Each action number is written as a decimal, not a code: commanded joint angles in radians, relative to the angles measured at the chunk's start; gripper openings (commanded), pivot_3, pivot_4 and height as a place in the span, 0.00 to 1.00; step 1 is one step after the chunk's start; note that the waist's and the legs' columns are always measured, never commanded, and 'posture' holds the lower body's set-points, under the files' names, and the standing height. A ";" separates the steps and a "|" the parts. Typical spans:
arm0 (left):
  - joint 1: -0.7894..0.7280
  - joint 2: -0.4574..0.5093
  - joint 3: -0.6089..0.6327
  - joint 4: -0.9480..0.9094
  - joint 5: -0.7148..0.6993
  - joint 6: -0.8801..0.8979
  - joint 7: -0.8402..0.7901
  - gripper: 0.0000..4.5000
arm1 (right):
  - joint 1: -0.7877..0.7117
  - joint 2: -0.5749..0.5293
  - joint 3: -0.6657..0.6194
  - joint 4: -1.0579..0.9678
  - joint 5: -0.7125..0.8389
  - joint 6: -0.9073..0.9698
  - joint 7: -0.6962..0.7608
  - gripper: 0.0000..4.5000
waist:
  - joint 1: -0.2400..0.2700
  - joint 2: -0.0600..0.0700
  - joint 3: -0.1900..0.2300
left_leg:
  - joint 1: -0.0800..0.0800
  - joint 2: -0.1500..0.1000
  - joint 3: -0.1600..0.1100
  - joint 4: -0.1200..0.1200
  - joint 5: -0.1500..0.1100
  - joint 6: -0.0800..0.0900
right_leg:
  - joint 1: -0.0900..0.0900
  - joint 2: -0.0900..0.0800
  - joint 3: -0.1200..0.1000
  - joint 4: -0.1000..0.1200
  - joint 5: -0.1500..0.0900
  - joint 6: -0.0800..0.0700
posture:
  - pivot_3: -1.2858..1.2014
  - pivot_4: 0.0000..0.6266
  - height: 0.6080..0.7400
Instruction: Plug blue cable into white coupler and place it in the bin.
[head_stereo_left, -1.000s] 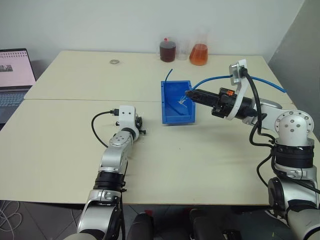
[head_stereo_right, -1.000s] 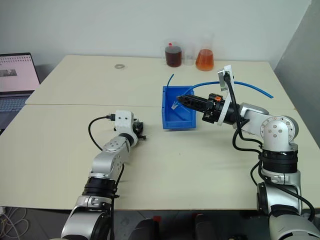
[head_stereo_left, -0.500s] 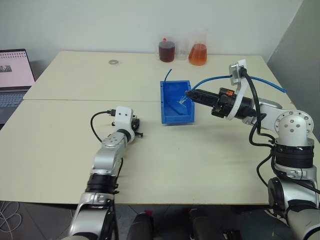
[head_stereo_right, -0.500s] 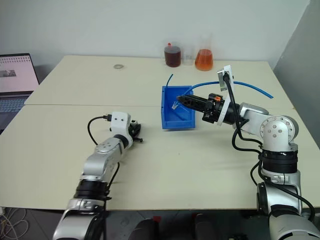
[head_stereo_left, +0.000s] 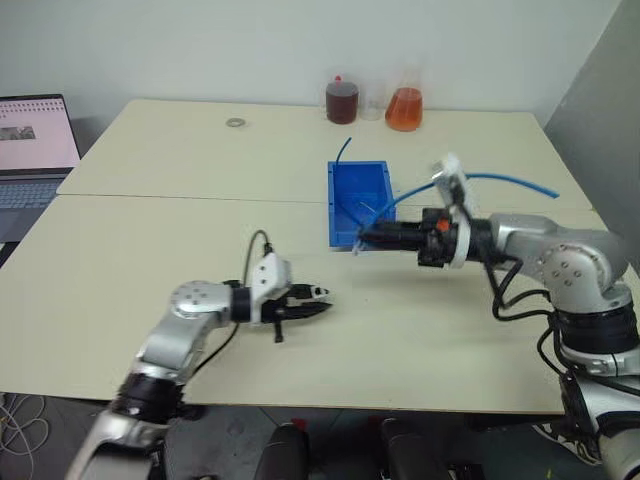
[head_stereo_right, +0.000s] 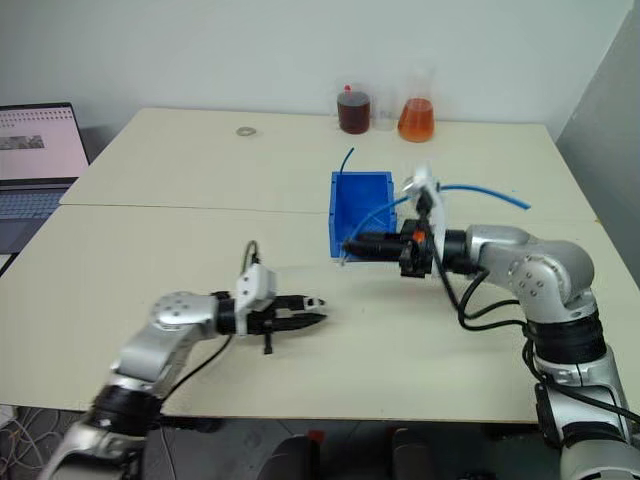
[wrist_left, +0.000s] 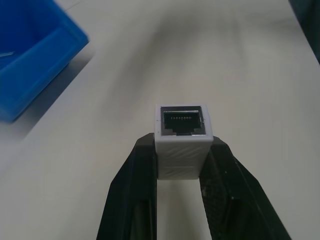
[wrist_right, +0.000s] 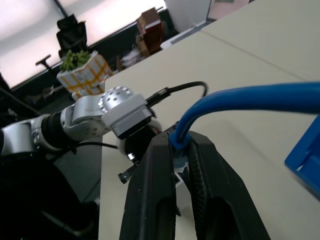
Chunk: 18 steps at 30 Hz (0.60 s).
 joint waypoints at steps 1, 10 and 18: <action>-0.056 -0.047 -0.038 0.137 0.053 -0.160 -0.052 0.18 | 0.041 -0.061 0.132 -0.072 -0.188 -0.204 0.139 0.02 | -0.004 0.000 0.000 | 0.000 0.001 0.000 0.000 0.000 0.000 | 0.000 0.001 0.000 0.000 0.000 0.000 | 0.52 0.24 1.00; -0.110 -0.064 -0.075 0.289 0.094 -0.274 -0.167 0.18 | 0.096 -0.023 0.221 0.001 -0.401 -0.437 0.191 0.02 | -0.005 0.000 0.000 | 0.001 0.001 0.000 0.001 0.000 0.000 | 0.000 0.001 0.000 0.002 0.000 0.000 | 0.52 0.24 1.00; -0.130 -0.082 -0.065 0.324 0.111 -0.273 -0.164 0.18 | 0.154 0.053 0.257 0.047 -0.502 -0.521 0.181 0.02 | -0.003 0.000 0.000 | 0.001 0.000 -0.001 0.002 0.000 0.000 | 0.000 0.000 0.000 0.003 0.000 0.000 | 0.52 0.24 1.00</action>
